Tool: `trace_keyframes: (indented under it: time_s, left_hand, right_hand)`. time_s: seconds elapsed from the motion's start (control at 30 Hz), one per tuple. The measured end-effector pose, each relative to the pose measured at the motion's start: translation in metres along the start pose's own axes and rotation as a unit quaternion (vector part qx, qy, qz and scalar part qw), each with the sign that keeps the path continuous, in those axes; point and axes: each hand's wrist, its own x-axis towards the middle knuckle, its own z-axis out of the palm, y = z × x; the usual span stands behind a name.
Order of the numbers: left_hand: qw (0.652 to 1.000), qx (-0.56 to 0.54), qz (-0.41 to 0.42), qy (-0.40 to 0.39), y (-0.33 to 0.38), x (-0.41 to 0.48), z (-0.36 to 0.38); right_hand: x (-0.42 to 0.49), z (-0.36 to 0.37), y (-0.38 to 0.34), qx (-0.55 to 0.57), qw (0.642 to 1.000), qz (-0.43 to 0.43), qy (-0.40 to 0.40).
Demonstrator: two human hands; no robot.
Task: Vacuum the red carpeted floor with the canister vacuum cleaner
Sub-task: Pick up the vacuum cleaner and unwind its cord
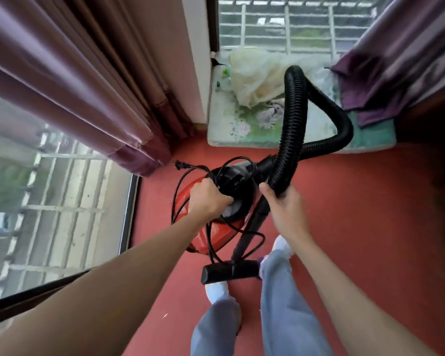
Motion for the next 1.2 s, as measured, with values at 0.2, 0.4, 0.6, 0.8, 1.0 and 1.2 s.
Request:
trace_keyframes:
  time_s: [0.2, 0.4, 0.6, 0.8, 1.0, 1.2]
  left_hand:
    - [0.999, 0.033, 0.035, -0.026, 0.073, -0.066, 0.033]
    - [0.995, 0.068, 0.069, -0.031, 0.15, -0.131, 0.084]
    - [0.998, 0.021, 0.06, -0.013, 0.227, -0.192, 0.141]
    - [0.999, -0.008, 0.054, 0.002, 0.284, -0.222, 0.186]
    - [0.998, 0.019, 0.059, -0.034, 0.315, -0.227, 0.235]
    - [0.996, 0.024, 0.051, -0.066, 0.355, -0.192, 0.268]
  right_hand:
    - [-0.046, -0.12, 0.015, -0.031, 0.997, 0.009, 0.064]
    - [-0.083, -0.241, 0.047, -0.066, 0.992, 0.021, 0.105]
    - [-0.126, -0.356, 0.099, -0.084, 0.989, 0.041, 0.113]
    - [-0.145, -0.457, 0.141, -0.192, 0.966, 0.041, 0.169]
    - [-0.131, -0.505, 0.156, -0.198, 0.956, 0.018, 0.217]
    - [-0.071, -0.534, 0.158, -0.163, 0.965, 0.049, 0.198]
